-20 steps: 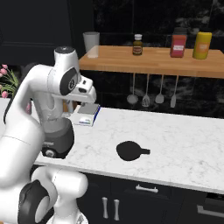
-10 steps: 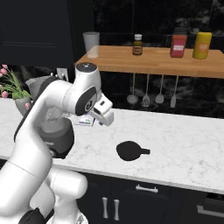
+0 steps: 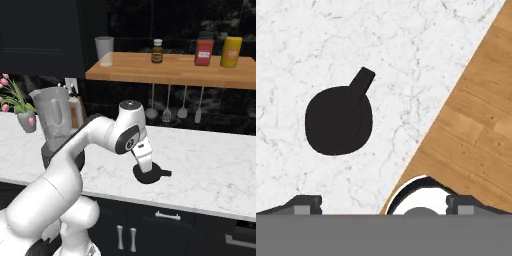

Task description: Close the lid blender by securely placing the lid on top.

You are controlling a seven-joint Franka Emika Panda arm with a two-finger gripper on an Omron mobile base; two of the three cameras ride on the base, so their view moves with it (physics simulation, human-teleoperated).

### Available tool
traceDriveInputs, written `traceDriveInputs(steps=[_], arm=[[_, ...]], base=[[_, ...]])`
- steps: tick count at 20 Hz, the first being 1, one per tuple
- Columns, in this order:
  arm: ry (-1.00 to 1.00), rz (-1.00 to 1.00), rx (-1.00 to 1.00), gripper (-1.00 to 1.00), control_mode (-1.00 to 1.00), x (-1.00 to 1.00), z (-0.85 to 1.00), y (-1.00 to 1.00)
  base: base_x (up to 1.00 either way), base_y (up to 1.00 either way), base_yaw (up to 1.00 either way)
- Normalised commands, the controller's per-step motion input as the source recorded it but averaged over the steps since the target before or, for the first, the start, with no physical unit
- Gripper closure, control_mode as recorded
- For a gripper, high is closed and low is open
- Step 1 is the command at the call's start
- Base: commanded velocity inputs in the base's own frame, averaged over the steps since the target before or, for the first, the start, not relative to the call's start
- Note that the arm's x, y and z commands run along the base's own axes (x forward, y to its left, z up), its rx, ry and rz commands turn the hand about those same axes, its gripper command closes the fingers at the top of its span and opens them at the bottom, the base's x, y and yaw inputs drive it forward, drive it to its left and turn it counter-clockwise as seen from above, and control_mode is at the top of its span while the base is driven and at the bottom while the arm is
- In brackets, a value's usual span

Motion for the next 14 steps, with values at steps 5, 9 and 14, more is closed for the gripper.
traceDriveInputs(steps=[5, 9, 14], arm=[[0.11, -0.2, 0.15, -1.0, -1.0, 0.58, -0.61, -0.69], [0.01, -0.07, 0.1, -1.0, -1.0, 0.3, -0.44, -0.44], [0.0, -0.03, 0.04, -1.0, -1.0, 0.4, -0.45, -0.11]], base=[[0.0, 0.0, 0.0], [0.0, 0.0, 0.0], [0.0, 0.0, 0.0]])
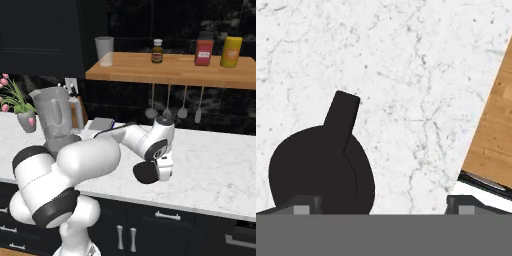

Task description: Close the lid blender by securely placing the lid on top.

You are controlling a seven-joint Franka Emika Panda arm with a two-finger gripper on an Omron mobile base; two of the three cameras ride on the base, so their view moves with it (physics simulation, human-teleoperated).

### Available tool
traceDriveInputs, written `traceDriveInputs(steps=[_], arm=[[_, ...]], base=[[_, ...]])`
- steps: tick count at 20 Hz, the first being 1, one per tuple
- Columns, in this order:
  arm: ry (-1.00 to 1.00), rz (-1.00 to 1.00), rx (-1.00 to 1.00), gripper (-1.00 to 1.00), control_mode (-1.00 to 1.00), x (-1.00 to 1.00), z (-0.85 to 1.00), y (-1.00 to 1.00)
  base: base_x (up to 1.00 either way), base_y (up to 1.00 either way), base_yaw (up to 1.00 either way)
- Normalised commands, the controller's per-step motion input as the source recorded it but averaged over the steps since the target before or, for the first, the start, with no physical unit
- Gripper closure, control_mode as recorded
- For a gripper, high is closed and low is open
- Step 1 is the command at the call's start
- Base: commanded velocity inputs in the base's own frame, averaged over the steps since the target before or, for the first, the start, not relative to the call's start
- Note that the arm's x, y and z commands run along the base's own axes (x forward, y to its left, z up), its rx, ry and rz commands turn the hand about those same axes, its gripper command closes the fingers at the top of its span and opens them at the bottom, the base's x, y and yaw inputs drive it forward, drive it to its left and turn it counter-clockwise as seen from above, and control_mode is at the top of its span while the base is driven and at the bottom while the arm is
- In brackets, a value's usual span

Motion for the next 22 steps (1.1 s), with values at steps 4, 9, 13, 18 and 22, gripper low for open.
traceDriveInputs(steps=[4, 9, 13, 18, 22], arm=[[0.0, -0.02, 0.03, -1.0, -1.0, 0.41, -0.42, -0.1], [0.0, -0.02, 0.01, -1.0, -1.0, 0.28, -0.4, -0.1], [0.0, -0.02, 0.0, -1.0, -1.0, 0.29, -0.27, -0.02], [0.0, -0.02, 0.0, -1.0, -1.0, 0.17, -0.17, 0.0], [0.0, 0.0, 0.0, -1.0, -1.0, 0.01, -0.23, -0.05]], base=[[0.0, 0.0, 0.0], [0.0, 0.0, 0.0], [0.0, 0.0, 0.0], [0.0, 0.0, 0.0], [0.0, 0.0, 0.0]])
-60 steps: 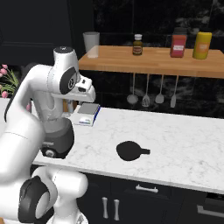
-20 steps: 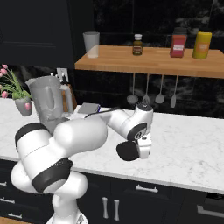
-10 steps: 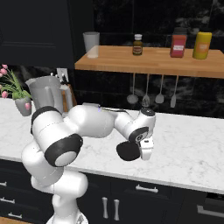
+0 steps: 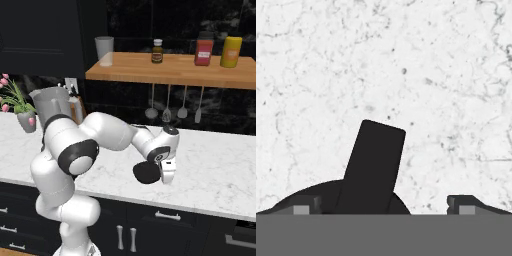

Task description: Close the lid blender by securely placing the lid on top.

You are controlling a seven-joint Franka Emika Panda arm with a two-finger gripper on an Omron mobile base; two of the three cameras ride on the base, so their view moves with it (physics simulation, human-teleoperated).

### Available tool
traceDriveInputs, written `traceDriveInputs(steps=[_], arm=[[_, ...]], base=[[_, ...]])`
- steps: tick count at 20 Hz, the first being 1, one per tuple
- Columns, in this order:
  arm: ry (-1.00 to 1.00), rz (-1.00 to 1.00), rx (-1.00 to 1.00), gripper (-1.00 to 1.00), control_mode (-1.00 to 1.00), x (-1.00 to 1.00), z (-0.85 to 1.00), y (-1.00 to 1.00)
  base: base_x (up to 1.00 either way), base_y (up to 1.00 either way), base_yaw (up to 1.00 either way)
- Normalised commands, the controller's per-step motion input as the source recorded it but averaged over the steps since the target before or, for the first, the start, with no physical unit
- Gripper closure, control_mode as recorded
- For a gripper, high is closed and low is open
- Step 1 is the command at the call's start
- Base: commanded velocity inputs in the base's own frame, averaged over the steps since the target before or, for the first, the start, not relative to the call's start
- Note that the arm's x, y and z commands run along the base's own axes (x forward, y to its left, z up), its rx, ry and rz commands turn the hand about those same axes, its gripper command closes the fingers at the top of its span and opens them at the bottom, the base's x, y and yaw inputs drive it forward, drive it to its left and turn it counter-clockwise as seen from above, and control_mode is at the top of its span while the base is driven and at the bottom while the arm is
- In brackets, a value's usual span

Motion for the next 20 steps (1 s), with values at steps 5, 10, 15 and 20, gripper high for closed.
traceDriveInputs(steps=[5, 10, 15, 20], arm=[[0.0, 0.0, 0.0, -1.0, -1.0, 0.0, -0.22, -0.03], [0.0, 0.0, 0.0, -1.0, -1.0, 0.11, -0.07, -0.04], [-0.03, -0.02, 0.02, -1.0, -1.0, 0.05, -0.02, -0.14], [-0.03, -0.01, 0.0, -1.0, -1.0, 0.0, -0.11, -0.04]], base=[[0.0, 0.0, 0.0], [0.0, 0.0, 0.0], [0.0, 0.0, 0.0], [0.0, 0.0, 0.0]])
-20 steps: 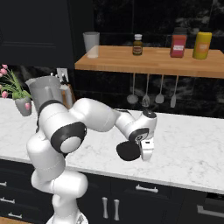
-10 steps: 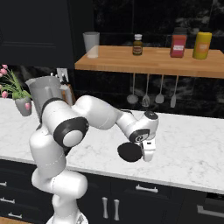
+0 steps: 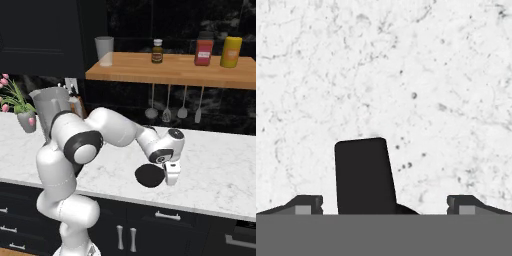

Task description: Close the lid blender by securely placing the lid on top.

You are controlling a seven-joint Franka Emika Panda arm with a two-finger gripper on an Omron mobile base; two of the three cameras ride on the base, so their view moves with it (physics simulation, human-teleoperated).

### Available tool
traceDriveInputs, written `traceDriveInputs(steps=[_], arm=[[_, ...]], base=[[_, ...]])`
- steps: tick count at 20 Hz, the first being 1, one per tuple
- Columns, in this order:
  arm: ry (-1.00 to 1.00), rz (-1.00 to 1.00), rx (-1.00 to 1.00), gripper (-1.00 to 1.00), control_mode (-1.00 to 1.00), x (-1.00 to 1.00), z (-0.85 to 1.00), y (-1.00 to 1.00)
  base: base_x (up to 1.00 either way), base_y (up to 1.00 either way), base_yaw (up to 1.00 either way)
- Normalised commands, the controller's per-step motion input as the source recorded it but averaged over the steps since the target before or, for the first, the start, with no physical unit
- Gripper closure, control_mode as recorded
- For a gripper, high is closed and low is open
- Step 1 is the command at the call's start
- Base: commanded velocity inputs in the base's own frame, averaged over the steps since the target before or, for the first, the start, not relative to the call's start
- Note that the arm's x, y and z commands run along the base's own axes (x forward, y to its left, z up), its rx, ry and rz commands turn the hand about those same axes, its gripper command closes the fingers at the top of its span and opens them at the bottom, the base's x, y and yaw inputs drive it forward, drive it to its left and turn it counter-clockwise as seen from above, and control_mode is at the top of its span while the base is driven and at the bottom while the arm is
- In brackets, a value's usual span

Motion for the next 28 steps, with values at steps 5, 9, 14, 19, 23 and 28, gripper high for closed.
traceDriveInputs(steps=[5, 9, 14, 19, 23, 28], arm=[[0.0, 0.0, 0.0, -1.0, -1.0, 0.15, -0.2, 0.0], [0.0, 0.0, 0.0, -1.0, -1.0, 0.16, -0.19, 0.0], [0.01, 0.0, 0.0, 1.0, -1.0, 0.02, -0.17, 0.0], [0.12, 0.0, 0.0, 1.0, -1.0, -0.1, -0.15, 0.13], [0.0, 0.0, 0.01, 1.0, -1.0, -0.33, 0.08, 0.3], [-0.03, -0.07, 0.1, 1.0, -1.0, -0.72, 0.61, 0.21]], base=[[0.0, 0.0, 0.0], [0.0, 0.0, 0.0], [0.0, 0.0, 0.0], [0.0, 0.0, 0.0], [0.0, 0.0, 0.0], [0.0, 0.0, 0.0]])
